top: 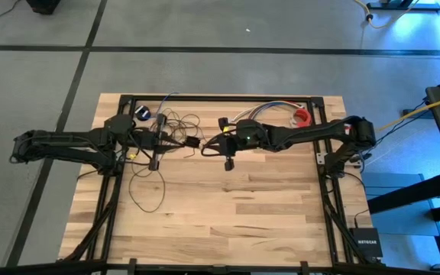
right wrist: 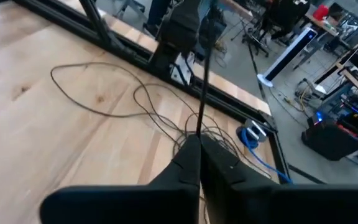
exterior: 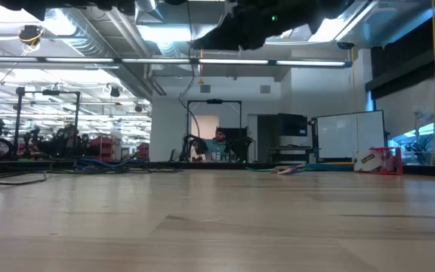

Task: Coiling cords

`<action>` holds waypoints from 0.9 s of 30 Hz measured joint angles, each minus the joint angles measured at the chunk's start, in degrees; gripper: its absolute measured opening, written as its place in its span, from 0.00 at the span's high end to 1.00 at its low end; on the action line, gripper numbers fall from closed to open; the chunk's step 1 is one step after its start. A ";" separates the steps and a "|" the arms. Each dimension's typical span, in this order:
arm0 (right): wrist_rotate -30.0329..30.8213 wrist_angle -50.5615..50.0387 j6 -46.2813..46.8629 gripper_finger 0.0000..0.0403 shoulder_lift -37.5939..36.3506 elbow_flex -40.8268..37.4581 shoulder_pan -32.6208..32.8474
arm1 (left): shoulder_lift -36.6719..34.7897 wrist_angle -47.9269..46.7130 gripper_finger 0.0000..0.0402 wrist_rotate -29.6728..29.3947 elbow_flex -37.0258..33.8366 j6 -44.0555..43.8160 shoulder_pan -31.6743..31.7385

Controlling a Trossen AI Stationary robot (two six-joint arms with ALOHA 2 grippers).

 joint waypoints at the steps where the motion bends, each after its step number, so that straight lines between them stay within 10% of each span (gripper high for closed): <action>1: -0.06 0.30 -0.43 0.99 0.42 -0.02 -0.37 | 0.00 0.26 1.00 1.01 0.00 0.00 -0.32; 21: -4.56 7.99 -0.88 0.98 3.87 0.00 -2.14 | 0.00 -0.41 1.00 4.18 0.00 0.27 -3.23; 27: 9.43 0.50 -0.32 0.84 1.69 -0.02 -1.27 | 0.00 -1.29 1.00 2.41 0.00 0.37 -2.57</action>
